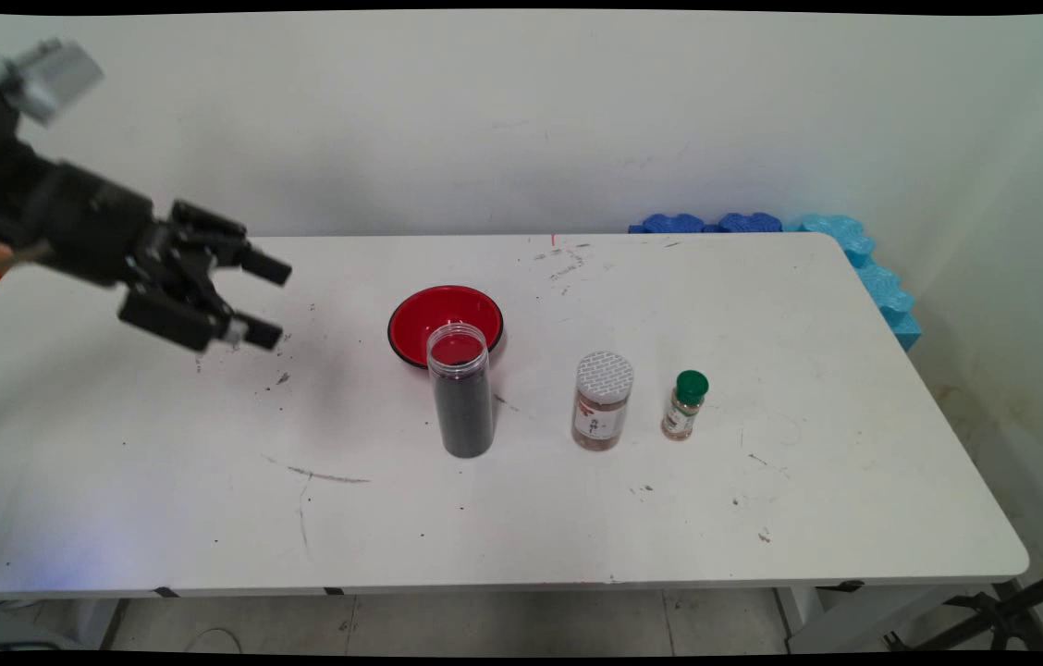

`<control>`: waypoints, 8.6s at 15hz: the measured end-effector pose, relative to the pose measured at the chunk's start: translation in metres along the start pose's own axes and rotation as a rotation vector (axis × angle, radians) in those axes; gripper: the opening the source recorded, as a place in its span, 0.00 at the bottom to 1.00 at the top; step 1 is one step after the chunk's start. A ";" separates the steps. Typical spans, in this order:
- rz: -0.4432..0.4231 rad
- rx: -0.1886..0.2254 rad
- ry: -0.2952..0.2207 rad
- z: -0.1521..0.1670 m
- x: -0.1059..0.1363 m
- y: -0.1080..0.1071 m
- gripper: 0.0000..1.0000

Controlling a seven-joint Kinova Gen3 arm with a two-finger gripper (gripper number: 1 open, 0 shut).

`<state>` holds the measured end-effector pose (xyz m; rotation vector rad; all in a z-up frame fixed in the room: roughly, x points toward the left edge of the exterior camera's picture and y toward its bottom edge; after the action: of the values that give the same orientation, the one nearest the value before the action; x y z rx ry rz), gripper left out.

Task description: Pick up the black seasoning powder from the table, then pour the black seasoning powder in the red bowl

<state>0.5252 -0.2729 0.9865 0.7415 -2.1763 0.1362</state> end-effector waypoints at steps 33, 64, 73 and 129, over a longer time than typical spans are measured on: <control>0.024 0.089 -0.113 0.188 0.001 -0.008 1.00; -0.030 0.020 -0.056 0.150 0.057 0.001 0.00; -0.250 -0.022 -0.075 0.121 0.095 -0.003 0.00; -1.663 -0.005 -0.172 0.185 0.100 -0.093 0.00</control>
<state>0.4032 -0.4576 0.9238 2.2824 -1.0709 -0.7869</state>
